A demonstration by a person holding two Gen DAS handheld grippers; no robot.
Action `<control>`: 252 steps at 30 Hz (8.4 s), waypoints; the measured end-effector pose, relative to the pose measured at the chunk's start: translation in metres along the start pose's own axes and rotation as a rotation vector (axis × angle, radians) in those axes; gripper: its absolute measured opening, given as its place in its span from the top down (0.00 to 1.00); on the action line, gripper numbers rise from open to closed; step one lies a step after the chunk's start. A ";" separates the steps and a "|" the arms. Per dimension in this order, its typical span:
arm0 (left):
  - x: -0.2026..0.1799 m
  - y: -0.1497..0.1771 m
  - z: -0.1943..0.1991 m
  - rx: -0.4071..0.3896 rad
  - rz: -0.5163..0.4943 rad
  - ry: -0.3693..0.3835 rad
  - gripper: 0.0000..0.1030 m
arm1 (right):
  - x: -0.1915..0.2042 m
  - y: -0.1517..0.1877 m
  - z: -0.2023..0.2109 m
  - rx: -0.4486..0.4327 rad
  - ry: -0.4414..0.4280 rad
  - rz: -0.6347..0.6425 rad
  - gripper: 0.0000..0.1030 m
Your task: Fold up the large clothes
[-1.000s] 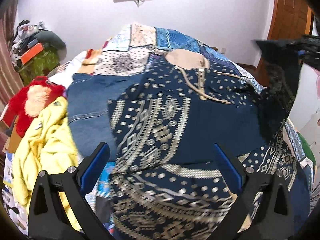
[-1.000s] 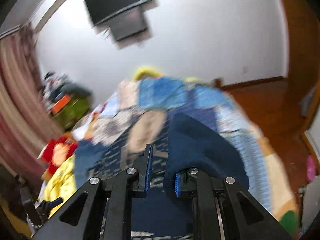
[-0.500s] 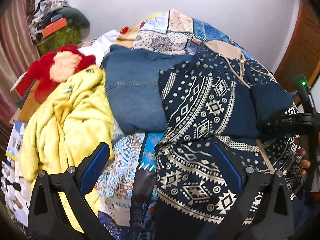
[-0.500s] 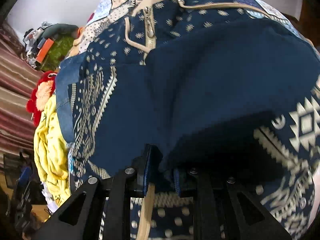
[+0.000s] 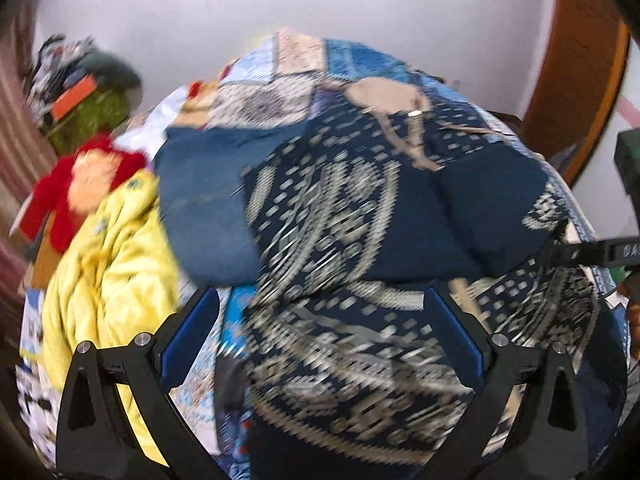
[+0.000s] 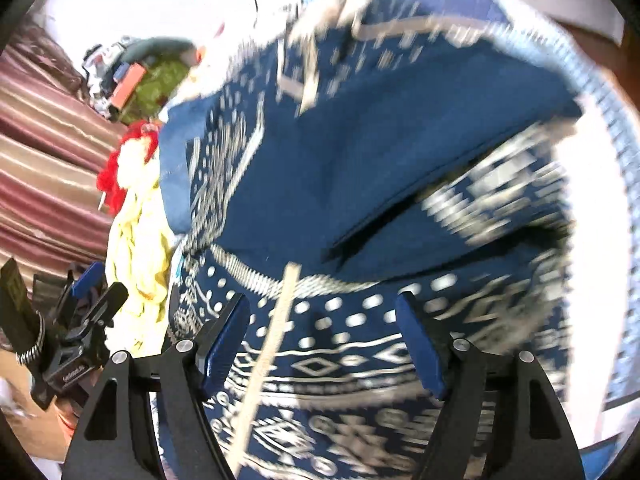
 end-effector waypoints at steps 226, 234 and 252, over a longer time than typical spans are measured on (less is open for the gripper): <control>-0.057 -0.151 -0.216 0.133 -0.027 0.167 0.91 | -0.034 -0.047 -0.011 -0.157 0.131 0.231 0.89; -0.102 -0.155 -0.091 -0.056 -0.182 0.250 0.94 | -0.034 -0.032 0.037 -0.206 0.160 0.219 0.89; -0.182 0.036 0.045 0.011 -0.398 0.461 0.94 | 0.029 0.036 0.167 -0.322 0.103 0.260 0.89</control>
Point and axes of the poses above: each gripper's, at about its wrist camera, not at the fingertips, and z roughly against the way its jaws point, x to its left, y to its underside, the point moved 10 cm from there along -z, roughly the way its jaws point, and after that the axes turned 3 degrees about -x, right-handed, at the moved point
